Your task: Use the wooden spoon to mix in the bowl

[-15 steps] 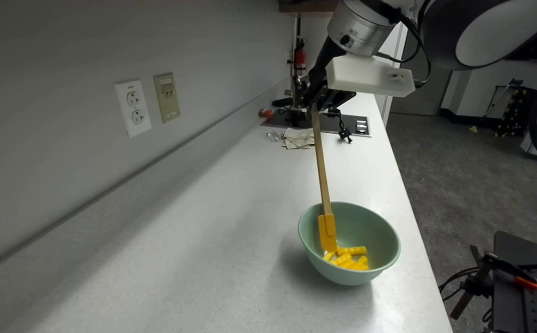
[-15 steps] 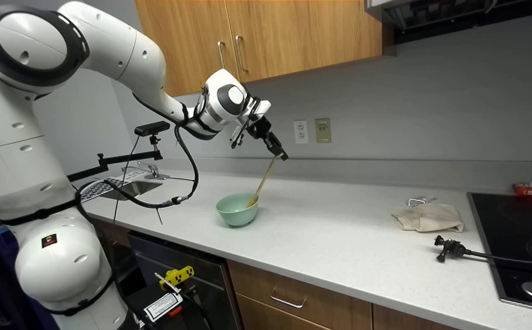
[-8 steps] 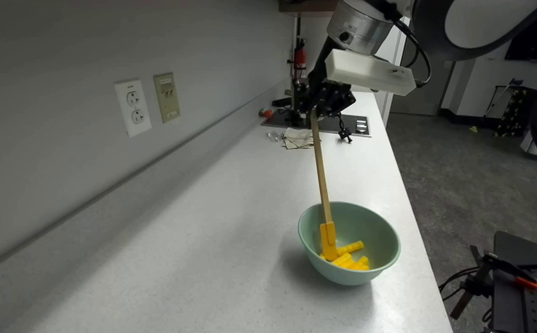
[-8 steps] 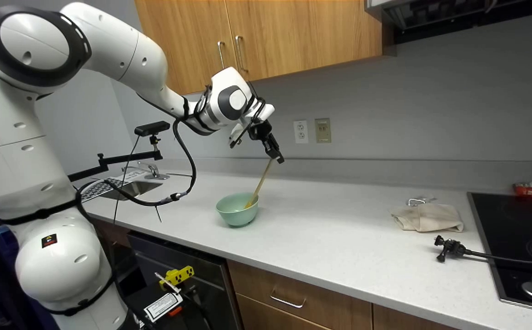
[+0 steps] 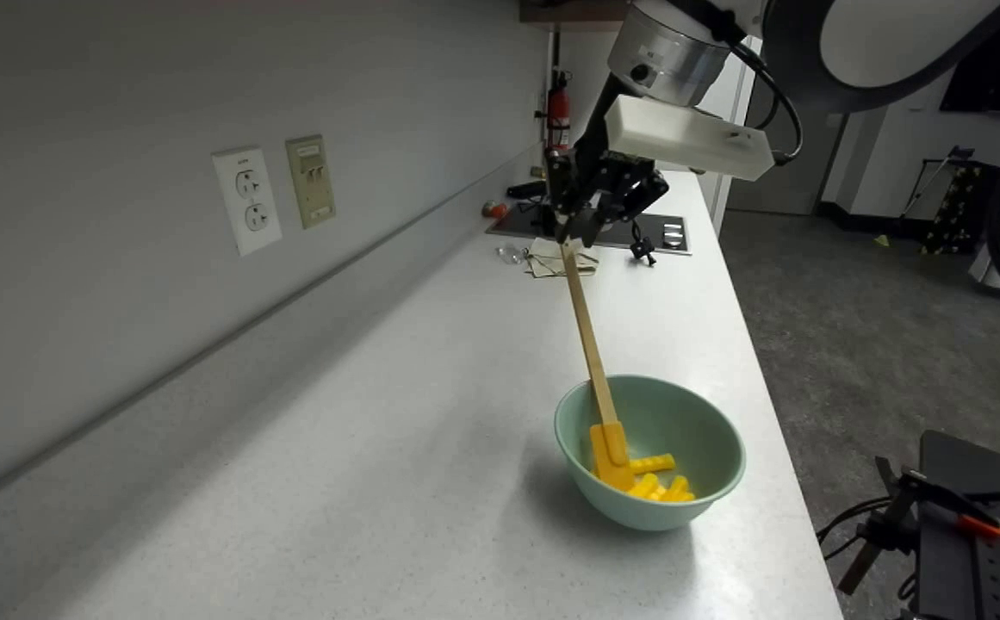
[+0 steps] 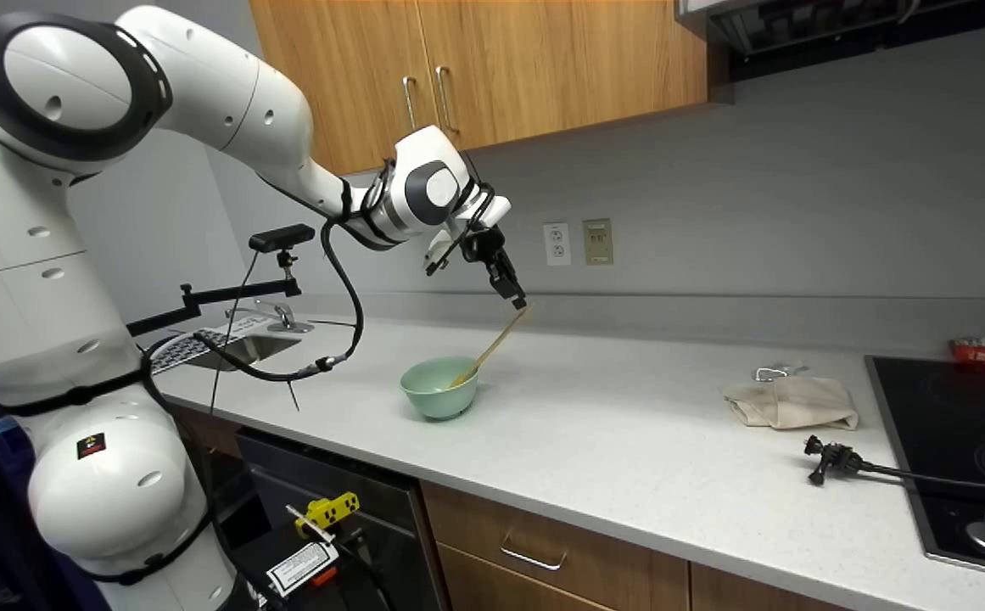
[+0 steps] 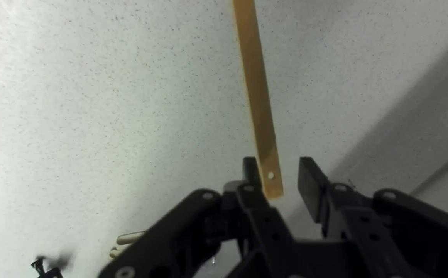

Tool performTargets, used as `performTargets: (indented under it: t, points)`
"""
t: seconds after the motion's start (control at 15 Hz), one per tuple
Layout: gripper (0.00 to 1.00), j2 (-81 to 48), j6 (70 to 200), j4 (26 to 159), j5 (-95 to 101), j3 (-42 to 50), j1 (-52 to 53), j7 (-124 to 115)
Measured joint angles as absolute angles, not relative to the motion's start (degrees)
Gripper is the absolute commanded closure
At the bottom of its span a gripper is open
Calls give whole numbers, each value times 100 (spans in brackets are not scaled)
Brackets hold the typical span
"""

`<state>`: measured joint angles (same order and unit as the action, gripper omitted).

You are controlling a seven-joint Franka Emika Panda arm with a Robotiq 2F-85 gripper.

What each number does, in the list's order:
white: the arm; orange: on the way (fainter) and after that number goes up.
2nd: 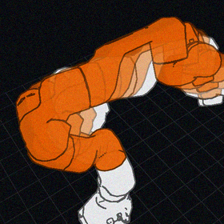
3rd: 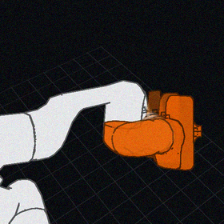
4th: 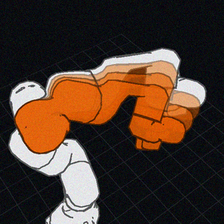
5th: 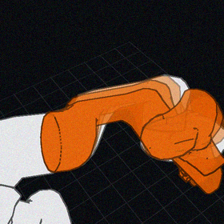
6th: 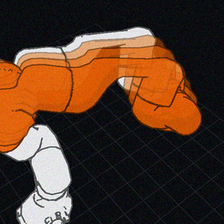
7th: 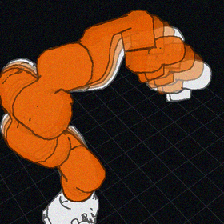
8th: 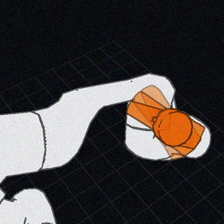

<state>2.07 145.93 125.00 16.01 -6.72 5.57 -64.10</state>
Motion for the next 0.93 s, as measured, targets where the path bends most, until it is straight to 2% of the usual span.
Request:
performTargets:
  t: [0.2, 0.33, 0.93]
  points:
    - [12, 214, 14504, 12485, 1602, -672, 557, -6406]
    - [0, 233, 14357, 12464, 1602, -672, 557, -6368]
    - [0, 827, 12992, 12388, 1127, -702, 565, -5065]
